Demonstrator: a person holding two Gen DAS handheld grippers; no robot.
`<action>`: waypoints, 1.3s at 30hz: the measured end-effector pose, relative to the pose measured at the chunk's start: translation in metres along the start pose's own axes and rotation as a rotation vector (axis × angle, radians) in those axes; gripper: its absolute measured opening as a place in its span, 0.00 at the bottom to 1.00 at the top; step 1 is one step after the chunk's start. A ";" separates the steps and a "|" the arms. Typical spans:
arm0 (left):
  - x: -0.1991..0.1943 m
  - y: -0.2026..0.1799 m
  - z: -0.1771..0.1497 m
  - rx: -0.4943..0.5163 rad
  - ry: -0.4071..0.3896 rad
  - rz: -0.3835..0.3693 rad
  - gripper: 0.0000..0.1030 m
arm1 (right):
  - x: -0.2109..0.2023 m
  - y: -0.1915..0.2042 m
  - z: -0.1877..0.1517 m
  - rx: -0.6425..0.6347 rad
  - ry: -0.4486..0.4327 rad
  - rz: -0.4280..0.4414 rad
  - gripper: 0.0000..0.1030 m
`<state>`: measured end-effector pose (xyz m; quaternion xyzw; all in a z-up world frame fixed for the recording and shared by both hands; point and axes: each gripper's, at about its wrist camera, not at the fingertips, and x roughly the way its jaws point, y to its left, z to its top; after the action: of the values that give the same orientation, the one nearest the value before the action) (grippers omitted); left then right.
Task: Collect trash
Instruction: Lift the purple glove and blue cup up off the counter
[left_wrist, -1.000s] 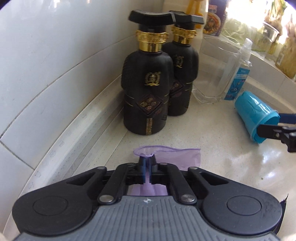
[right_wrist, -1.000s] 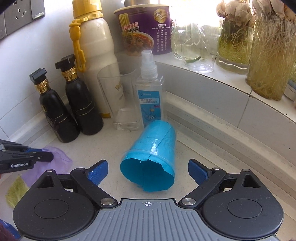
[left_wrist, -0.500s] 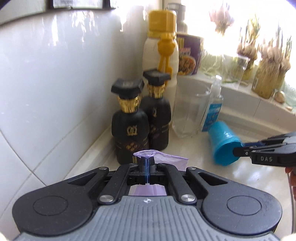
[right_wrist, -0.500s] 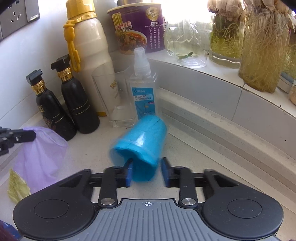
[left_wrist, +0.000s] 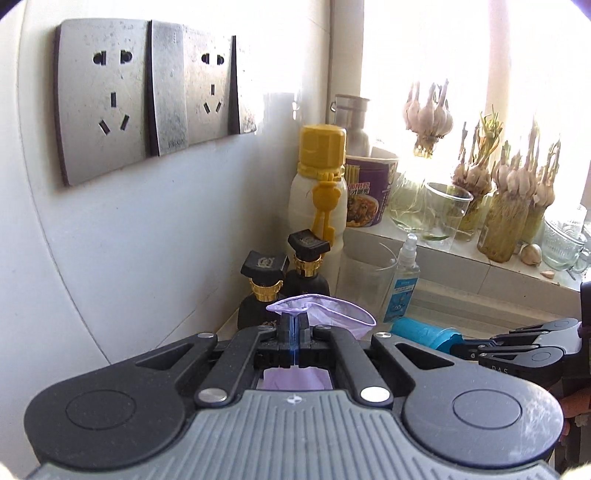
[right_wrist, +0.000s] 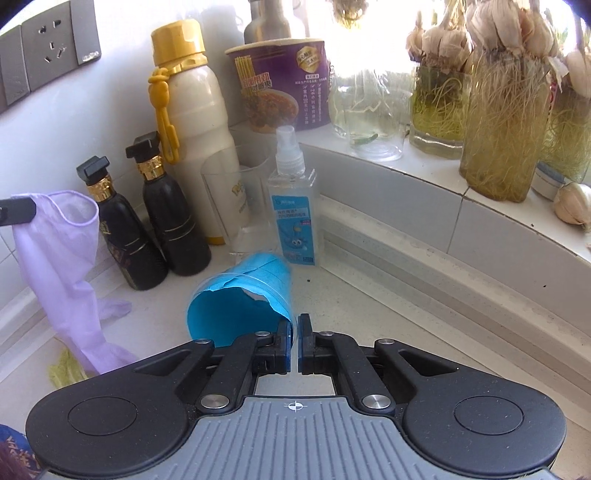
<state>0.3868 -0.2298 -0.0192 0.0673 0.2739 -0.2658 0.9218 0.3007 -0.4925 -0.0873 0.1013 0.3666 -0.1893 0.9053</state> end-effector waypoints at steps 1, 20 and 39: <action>-0.003 0.000 0.002 -0.001 -0.005 0.001 0.00 | -0.004 0.002 0.001 -0.003 -0.004 0.001 0.01; -0.111 0.022 0.009 -0.053 0.018 0.026 0.00 | -0.095 0.047 -0.002 -0.053 -0.061 0.077 0.01; -0.217 0.041 -0.044 -0.109 0.142 0.038 0.00 | -0.173 0.109 -0.061 -0.131 0.004 0.198 0.01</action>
<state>0.2343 -0.0849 0.0602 0.0412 0.3514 -0.2275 0.9072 0.1933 -0.3276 -0.0047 0.0778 0.3682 -0.0745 0.9235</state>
